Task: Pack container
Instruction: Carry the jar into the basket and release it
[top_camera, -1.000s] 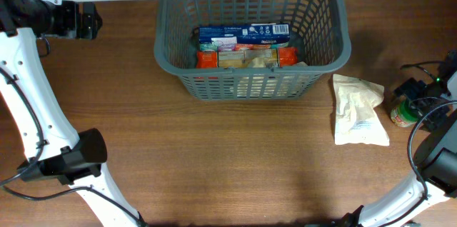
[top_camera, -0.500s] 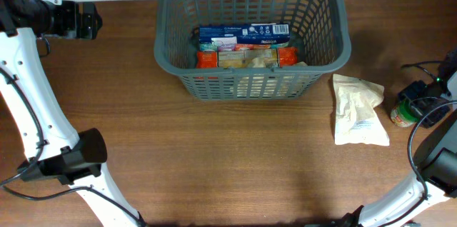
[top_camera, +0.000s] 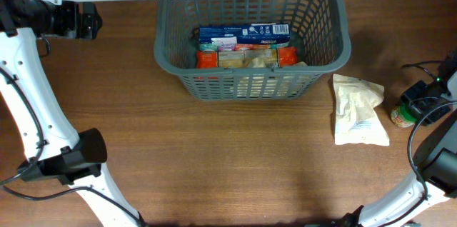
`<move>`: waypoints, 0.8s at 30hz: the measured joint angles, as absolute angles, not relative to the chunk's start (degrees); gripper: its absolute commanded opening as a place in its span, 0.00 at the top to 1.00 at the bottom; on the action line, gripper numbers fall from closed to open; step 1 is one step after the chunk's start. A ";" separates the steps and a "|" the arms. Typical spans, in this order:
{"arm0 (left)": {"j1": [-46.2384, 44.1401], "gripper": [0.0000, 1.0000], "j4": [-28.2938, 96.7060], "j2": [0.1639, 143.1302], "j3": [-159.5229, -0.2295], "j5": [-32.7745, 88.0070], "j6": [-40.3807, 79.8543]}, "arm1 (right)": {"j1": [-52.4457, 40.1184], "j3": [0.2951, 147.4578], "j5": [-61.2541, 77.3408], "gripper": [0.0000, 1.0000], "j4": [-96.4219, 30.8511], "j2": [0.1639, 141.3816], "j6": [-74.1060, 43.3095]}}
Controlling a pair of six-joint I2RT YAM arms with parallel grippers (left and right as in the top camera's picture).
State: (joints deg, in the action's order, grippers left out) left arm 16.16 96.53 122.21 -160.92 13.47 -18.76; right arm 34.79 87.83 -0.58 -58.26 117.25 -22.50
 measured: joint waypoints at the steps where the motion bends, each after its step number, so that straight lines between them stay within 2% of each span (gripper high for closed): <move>1: 16.16 0.01 96.53 122.21 -160.92 13.47 -18.79 | 34.79 87.83 -0.51 0.66 -58.28 117.19 -22.52; 5: 16.16 0.01 96.53 122.21 -160.90 13.47 -18.76 | 34.79 87.85 0.60 0.82 -59.05 116.92 -22.52; 10: 16.16 0.01 96.53 122.21 -160.92 13.47 -18.76 | 34.70 91.24 2.66 0.96 -64.23 114.61 -22.50; 17: 16.16 0.01 96.53 122.21 -160.90 13.50 -18.76 | 30.26 105.78 4.89 0.96 -71.29 104.16 -19.53; 24: 16.16 0.01 96.51 122.21 -160.90 13.47 -18.59 | 15.94 120.86 10.52 0.96 -73.89 92.23 -11.33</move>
